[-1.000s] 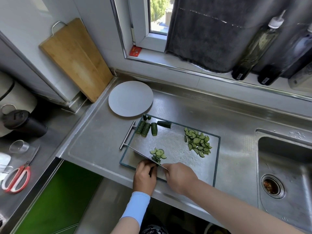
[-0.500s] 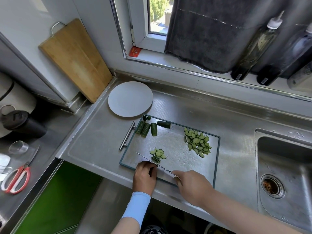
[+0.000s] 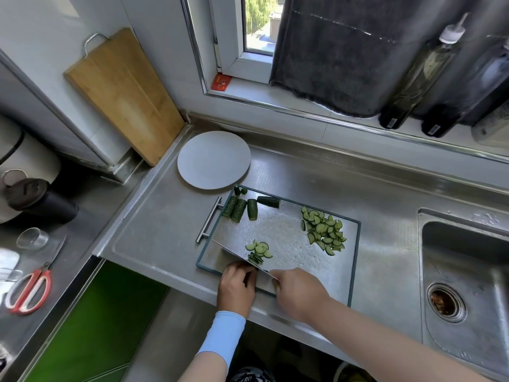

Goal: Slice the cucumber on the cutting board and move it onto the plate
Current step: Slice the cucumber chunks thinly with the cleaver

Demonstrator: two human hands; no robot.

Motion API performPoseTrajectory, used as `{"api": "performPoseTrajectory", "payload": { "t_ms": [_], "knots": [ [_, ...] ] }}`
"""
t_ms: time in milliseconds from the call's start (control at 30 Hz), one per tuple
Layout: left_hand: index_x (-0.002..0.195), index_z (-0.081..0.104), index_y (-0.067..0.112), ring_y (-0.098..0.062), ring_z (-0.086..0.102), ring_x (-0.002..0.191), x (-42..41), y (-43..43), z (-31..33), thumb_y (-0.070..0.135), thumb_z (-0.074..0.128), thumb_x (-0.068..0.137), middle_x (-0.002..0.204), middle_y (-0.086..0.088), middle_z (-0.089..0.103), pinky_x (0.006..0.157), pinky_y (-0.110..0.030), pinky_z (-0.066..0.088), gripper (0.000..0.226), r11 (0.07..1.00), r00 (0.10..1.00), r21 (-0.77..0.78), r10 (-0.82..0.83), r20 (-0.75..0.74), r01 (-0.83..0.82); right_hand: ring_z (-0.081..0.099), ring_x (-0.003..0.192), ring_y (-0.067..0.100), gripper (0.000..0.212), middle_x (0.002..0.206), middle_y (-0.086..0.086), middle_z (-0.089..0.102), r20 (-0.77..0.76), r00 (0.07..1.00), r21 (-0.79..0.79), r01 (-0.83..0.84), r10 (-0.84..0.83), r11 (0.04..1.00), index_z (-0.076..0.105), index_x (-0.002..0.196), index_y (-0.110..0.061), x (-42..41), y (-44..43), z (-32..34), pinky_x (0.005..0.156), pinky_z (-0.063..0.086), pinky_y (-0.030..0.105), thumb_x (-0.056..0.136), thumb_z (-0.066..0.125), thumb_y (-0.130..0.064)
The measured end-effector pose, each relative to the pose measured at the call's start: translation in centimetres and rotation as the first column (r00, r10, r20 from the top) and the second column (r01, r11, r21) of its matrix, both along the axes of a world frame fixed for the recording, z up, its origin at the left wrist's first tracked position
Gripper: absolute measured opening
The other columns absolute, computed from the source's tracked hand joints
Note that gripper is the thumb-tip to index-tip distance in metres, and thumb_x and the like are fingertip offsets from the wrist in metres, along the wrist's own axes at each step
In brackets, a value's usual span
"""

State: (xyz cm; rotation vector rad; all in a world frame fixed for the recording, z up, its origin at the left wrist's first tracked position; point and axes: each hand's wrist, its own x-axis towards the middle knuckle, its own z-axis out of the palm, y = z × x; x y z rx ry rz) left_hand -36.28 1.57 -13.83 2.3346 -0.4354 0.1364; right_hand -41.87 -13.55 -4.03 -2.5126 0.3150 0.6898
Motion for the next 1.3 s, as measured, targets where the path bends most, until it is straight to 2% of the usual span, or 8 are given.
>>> {"api": "performPoseTrajectory", "payload": {
  "t_ms": [233,367,600,767,867,967,1133,1300],
  "knots": [
    [0.085,0.075,0.011,-0.018,0.055,0.092,-0.3,-0.2,0.6,-0.006,0.079,0.067,0.091,-0.007,0.066,0.091,-0.011,0.036,0.025,1.000,1.000,-0.017,0.025,-0.010,-0.025,0.058,0.073,0.030,0.018,0.076,0.002,0.061,0.016,1.000,0.003,-0.016,0.016,1.000,0.050,0.086,-0.029,0.7,0.4,-0.2,0.059,0.043,0.034,0.095,0.038,-0.019],
    [0.083,0.075,0.013,-0.020,0.056,0.087,-0.3,-0.2,0.8,-0.003,0.080,0.067,0.087,-0.006,0.066,0.086,-0.017,0.041,0.023,0.999,0.999,-0.005,0.034,-0.020,-0.034,0.056,0.071,0.030,0.016,0.072,0.001,0.055,0.056,0.998,0.000,-0.034,0.034,0.999,0.045,0.085,-0.028,-0.1,0.1,-0.1,0.057,0.039,0.035,0.099,0.038,-0.024],
    [0.081,0.073,0.014,-0.022,0.060,0.085,-0.3,0.0,1.2,0.002,0.080,0.070,0.086,-0.004,0.066,0.085,-0.024,0.046,0.018,0.999,0.999,0.048,0.027,-0.030,-0.025,0.049,0.069,0.025,0.019,0.073,-0.003,0.053,0.084,0.995,0.032,-0.063,0.060,0.998,0.042,0.085,-0.032,-2.4,-1.3,1.3,0.065,0.043,0.038,0.103,0.037,-0.028],
    [0.081,0.073,0.012,-0.022,0.061,0.083,-0.3,0.0,1.6,0.001,0.080,0.069,0.085,-0.005,0.066,0.087,-0.016,0.040,0.017,0.999,0.999,0.030,0.030,-0.023,-0.029,0.048,0.068,0.023,0.022,0.072,-0.004,0.052,0.085,0.995,0.023,-0.056,0.054,0.998,0.042,0.083,-0.031,-3.1,-1.6,1.4,0.058,0.036,0.032,0.104,0.036,-0.027],
    [0.081,0.074,0.013,-0.021,0.061,0.084,-0.3,0.1,1.3,0.002,0.080,0.070,0.086,-0.004,0.066,0.086,-0.022,0.046,0.017,0.999,0.999,0.020,0.027,-0.022,-0.026,0.049,0.069,0.024,0.027,0.070,-0.003,0.051,0.059,0.998,0.027,-0.034,0.033,0.999,0.041,0.077,-0.030,-2.7,-1.3,1.2,0.061,0.038,0.034,0.103,0.037,-0.026],
    [0.081,0.073,0.013,-0.021,0.060,0.084,-0.2,0.1,0.9,0.002,0.080,0.070,0.086,-0.004,0.066,0.084,-0.025,0.047,0.017,1.000,1.000,0.013,0.029,-0.010,-0.028,0.047,0.066,0.022,0.033,0.067,-0.003,0.049,0.035,0.999,0.014,-0.023,0.022,1.000,0.036,0.070,-0.031,-2.2,-1.0,0.9,0.055,0.034,0.029,0.103,0.037,-0.024],
    [0.080,0.073,0.012,-0.021,0.058,0.083,-0.2,0.0,0.6,-0.002,0.082,0.066,0.083,-0.004,0.067,0.080,-0.025,0.047,0.021,1.000,1.000,-0.009,0.026,0.007,-0.026,0.052,0.072,0.026,0.020,0.074,0.000,0.055,0.033,0.999,-0.008,-0.013,0.013,1.000,0.048,0.084,-0.026,-0.8,0.0,0.3,0.059,0.038,0.034,0.101,0.037,-0.024],
    [0.083,0.074,0.013,-0.020,0.059,0.086,-0.4,0.1,0.8,-0.001,0.080,0.068,0.086,-0.003,0.067,0.083,-0.021,0.045,0.022,1.000,1.000,-0.020,0.022,-0.005,-0.022,0.054,0.073,0.027,0.018,0.074,-0.001,0.055,0.028,1.000,-0.010,-0.009,0.010,1.000,0.052,0.086,-0.027,0.4,0.6,0.2,0.059,0.037,0.032,0.098,0.039,-0.021]
  ]
}}
